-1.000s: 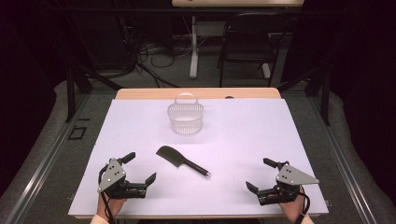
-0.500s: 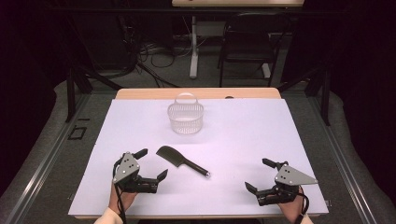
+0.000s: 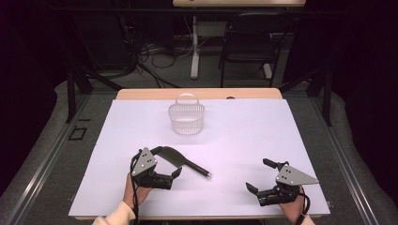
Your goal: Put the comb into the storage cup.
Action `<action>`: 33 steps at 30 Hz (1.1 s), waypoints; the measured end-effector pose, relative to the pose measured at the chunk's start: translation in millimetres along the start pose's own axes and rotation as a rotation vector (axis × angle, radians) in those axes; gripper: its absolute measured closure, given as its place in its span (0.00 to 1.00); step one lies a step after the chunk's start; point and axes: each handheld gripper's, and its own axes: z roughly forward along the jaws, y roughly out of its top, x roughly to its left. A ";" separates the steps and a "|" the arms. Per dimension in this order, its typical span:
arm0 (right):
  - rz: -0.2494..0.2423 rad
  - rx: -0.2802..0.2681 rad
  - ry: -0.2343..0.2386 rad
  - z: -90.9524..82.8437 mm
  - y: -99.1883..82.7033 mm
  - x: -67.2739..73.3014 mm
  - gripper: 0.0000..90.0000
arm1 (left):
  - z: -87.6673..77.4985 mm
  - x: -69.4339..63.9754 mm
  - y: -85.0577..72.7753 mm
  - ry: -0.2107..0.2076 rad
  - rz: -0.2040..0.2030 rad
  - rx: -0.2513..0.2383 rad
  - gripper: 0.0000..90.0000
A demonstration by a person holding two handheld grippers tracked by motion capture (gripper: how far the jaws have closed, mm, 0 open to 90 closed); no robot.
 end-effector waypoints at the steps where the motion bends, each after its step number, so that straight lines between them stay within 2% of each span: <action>1: -0.005 0.001 0.004 1.1 0.1 -0.3 0.00 | 1.4 -0.9 0.3 -0.001 0.002 0.003 0.00; 11: -0.007 0.004 0.013 3.4 0.1 0.3 0.00 | 19.0 -5.2 4.9 -0.025 0.008 0.037 0.00; 15: -0.008 0.003 0.011 3.6 0.0 0.1 0.00 | 26.4 -6.1 7.4 -0.034 -0.003 0.048 0.00; 33: -0.014 0.008 0.015 3.8 0.1 -1.1 0.00 | 61.2 -15.7 14.3 -0.022 -0.010 0.138 0.01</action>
